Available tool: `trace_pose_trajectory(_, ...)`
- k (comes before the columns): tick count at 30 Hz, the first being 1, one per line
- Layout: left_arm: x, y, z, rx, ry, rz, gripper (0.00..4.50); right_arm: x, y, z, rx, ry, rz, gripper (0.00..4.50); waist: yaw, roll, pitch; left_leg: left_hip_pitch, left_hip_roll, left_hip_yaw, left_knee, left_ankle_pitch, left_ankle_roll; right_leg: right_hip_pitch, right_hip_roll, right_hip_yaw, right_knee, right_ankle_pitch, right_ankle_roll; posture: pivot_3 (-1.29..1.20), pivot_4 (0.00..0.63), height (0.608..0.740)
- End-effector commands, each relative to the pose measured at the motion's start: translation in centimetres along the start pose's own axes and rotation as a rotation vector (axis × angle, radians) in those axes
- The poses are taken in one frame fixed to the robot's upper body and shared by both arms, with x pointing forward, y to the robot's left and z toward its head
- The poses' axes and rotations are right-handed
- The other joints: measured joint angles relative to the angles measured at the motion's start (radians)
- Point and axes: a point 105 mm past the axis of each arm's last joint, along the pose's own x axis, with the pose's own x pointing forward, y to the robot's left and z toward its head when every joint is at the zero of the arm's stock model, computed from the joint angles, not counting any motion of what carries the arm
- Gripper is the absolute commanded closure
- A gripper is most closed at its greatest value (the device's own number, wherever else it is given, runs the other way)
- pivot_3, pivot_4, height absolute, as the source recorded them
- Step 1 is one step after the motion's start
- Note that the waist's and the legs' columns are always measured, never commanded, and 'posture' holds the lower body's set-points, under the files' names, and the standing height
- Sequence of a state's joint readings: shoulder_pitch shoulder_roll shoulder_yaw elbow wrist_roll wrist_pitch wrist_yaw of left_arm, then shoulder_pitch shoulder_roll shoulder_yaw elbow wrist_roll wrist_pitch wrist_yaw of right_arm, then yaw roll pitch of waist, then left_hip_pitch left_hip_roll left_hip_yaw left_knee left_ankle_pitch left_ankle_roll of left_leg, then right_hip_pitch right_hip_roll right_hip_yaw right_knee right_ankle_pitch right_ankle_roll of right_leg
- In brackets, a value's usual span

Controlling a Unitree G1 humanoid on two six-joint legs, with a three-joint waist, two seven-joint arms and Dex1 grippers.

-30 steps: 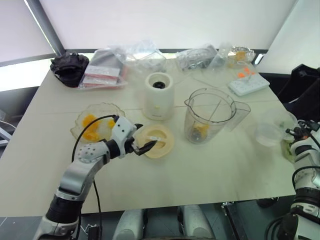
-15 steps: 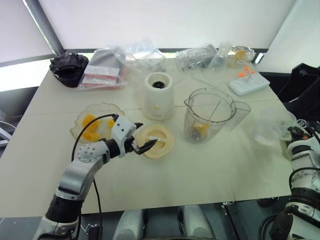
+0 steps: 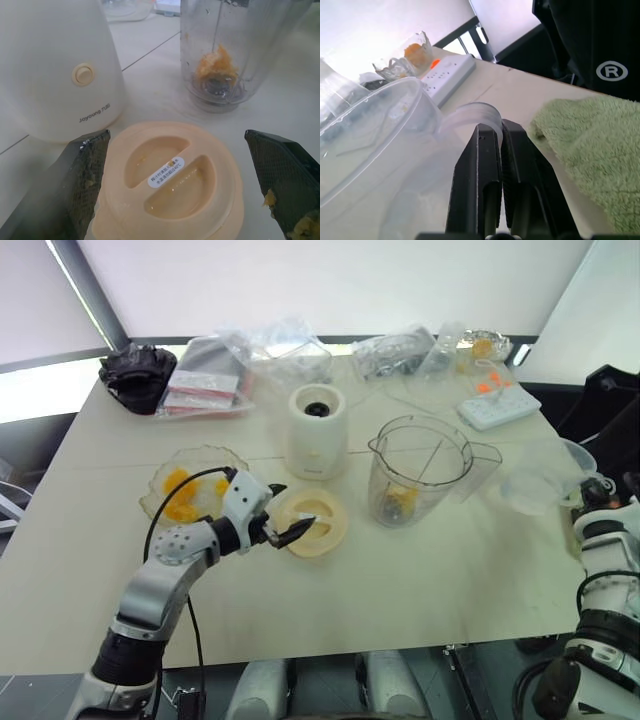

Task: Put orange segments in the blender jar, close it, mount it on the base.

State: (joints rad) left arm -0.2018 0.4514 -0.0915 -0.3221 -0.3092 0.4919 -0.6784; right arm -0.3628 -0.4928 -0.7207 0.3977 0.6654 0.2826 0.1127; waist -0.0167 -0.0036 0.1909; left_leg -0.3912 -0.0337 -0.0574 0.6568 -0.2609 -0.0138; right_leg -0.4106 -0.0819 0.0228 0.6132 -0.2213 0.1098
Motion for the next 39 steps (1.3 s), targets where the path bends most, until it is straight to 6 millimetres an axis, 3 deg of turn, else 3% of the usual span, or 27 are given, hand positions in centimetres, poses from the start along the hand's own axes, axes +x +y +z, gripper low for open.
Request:
trace_pose_trajectory(1,-0.2,0.1,1.0,0.028,-0.044,-0.009,0.0,0.4,3.3,5.8,0.013,-0.163,0.102,4.46,0.0,0.001,0.001,0.0,0.0,0.0,0.0,0.0,0.0,0.0,0.0,0.0,0.0,0.0,0.0,0.0,0.15,0.74)
trace_pose_trajectory(13,0.9,-0.1,0.6,0.037,-0.055,-0.036,0.0,-0.1,10.5,11.6,-0.071,-0.241,0.332,4.46,0.003,0.004,0.003,0.0,-0.001,0.001,-0.006,0.0,0.0,-0.003,0.0,0.001,0.0,0.0,0.001,0.0,0.15,0.74)
trace_pose_trajectory(27,1.8,-0.2,0.8,0.041,-0.072,-0.057,0.0,-2.5,15.6,14.1,-0.273,-0.296,0.538,4.46,0.004,0.004,0.003,-0.001,-0.001,0.001,-0.008,0.0,0.0,-0.005,0.0,0.0,0.0,0.001,0.002,0.0,0.15,0.74)
trace_pose_trajectory(39,1.9,0.7,1.2,0.053,-0.087,-0.046,0.0,-4.9,17.2,13.9,-0.437,-0.333,0.628,4.46,0.005,0.004,0.003,-0.001,-0.001,0.001,-0.008,0.0,0.0,-0.005,0.0,0.0,0.0,0.001,0.002,0.0,0.15,0.74)
